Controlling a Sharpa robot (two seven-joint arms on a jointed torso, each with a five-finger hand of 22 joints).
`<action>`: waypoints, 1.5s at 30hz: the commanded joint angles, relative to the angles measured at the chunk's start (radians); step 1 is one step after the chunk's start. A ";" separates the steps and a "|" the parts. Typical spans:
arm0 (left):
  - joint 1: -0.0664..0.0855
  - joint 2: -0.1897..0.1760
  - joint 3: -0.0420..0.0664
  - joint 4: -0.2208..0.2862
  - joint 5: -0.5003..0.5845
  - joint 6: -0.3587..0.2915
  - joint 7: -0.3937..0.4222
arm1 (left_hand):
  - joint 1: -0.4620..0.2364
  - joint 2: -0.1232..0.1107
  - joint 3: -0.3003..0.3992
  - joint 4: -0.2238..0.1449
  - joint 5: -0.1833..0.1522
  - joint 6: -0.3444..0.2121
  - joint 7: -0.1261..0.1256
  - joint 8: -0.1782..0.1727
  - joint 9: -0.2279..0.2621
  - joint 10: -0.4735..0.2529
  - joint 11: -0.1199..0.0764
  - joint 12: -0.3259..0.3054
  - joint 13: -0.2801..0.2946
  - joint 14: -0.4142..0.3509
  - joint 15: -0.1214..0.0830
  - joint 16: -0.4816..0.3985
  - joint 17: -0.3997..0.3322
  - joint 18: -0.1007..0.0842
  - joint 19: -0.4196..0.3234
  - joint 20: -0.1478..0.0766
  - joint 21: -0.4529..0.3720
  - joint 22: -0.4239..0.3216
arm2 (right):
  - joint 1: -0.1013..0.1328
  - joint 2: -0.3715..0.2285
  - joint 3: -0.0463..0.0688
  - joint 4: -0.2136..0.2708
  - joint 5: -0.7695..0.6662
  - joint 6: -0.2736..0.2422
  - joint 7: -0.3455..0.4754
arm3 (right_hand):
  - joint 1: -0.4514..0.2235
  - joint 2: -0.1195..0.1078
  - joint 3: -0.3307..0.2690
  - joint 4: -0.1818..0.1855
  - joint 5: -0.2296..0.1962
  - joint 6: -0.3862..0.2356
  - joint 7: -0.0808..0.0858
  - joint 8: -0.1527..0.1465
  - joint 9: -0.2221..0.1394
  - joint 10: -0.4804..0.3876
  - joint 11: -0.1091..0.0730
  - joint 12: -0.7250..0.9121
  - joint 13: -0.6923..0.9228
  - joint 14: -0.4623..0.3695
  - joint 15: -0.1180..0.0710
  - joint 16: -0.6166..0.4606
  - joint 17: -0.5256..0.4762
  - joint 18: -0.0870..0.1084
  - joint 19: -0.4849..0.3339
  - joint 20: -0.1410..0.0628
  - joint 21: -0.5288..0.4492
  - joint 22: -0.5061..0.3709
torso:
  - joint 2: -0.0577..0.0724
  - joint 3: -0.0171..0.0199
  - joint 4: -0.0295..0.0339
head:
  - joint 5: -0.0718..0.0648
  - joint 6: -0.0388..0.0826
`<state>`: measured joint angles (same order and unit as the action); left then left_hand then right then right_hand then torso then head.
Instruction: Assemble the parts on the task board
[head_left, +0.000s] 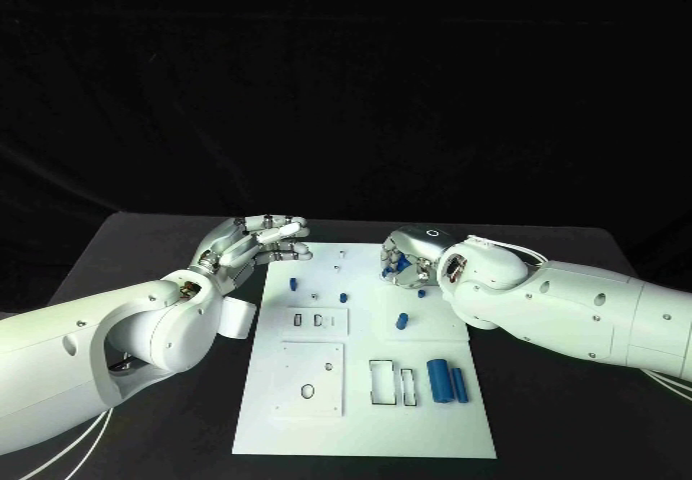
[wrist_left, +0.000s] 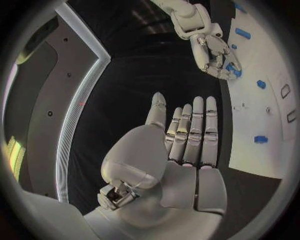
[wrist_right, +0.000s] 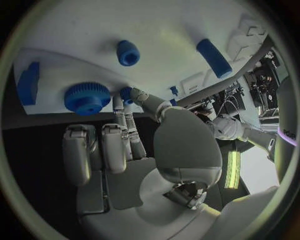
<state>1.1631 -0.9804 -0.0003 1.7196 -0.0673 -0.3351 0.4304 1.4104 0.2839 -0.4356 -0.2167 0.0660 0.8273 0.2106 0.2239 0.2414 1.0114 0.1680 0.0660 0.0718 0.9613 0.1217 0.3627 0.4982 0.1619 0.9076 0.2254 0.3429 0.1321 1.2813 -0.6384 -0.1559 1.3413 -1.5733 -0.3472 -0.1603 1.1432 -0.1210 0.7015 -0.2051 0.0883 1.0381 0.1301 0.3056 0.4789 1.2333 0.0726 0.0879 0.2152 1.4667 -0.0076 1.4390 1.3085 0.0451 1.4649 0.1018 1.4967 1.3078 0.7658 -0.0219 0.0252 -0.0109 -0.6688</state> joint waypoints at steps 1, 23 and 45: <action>0.002 0.000 0.001 0.000 0.004 0.002 0.001 | -0.007 0.003 -0.020 -0.004 -0.004 -0.007 0.005 -0.006 0.001 -0.009 0.000 -0.002 0.000 -0.007 -0.001 0.006 0.001 0.017 -0.009 0.000 -0.001 -0.001 | -0.001 0.001 0.000 0.007 -0.013 -0.068 -0.014 | 0.038 0.028 0.004 0.001 -0.004 0.009 -0.006 0.004 0.048 0.018 -0.012 0.001 0.004 0.052 -0.005 0.002 0.001 -0.016 0.022 -0.004 0.006 0.142 | 0.001 -0.0003 -0.0006 | -0.001 0.002; 0.003 -0.010 0.001 0.002 0.004 0.000 0.002 | -0.006 0.004 -0.018 -0.006 -0.004 -0.009 0.006 -0.007 0.001 -0.010 0.001 -0.002 0.000 -0.007 -0.001 0.006 0.002 0.017 -0.009 0.000 -0.001 -0.001 | 0.020 0.103 0.005 -0.053 -0.040 -0.181 -0.032 | 0.030 0.015 0.003 0.006 0.005 0.006 -0.007 0.005 0.060 0.015 -0.011 -0.006 0.008 0.052 -0.003 0.002 -0.003 -0.017 0.026 -0.005 0.010 0.149 | 0.008 -0.0043 0.0077 | 0.003 0.021; 0.016 -0.007 0.001 0.003 0.005 -0.001 0.001 | -0.008 0.005 -0.018 -0.007 -0.005 -0.011 0.007 -0.008 0.002 -0.011 0.001 -0.001 0.001 -0.009 0.000 0.006 0.004 0.017 -0.010 0.001 -0.001 -0.002 | 0.021 0.186 0.009 -0.131 -0.029 -0.154 -0.011 | 0.023 0.007 0.004 0.012 0.009 -0.002 -0.005 0.001 0.064 0.010 -0.008 -0.014 0.010 0.053 0.000 0.003 -0.003 -0.018 0.027 -0.004 0.012 0.152 | 0.013 -0.0062 0.0108 | 0.004 0.022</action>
<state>1.1767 -0.9900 -0.0004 1.7203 -0.0659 -0.3387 0.4256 1.4105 0.2839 -0.4356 -0.2166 0.0660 0.8201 0.2105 0.2199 0.2422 1.0077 0.1716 0.0660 0.0719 0.9613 0.1217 0.3627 0.5010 0.1619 0.9041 0.2289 0.3429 0.1321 1.3026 -0.4570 -0.1475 1.2149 -1.5937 -0.5122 -0.1795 1.1511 -0.1212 0.7080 -0.1984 0.0931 1.0409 0.1231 0.3060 0.4963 1.2381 0.0678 0.0782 0.2267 1.4666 -0.0075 1.4389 1.3049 0.0452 1.4647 0.1019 1.5074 1.3080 0.7785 -0.0286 0.0367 -0.0082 -0.6460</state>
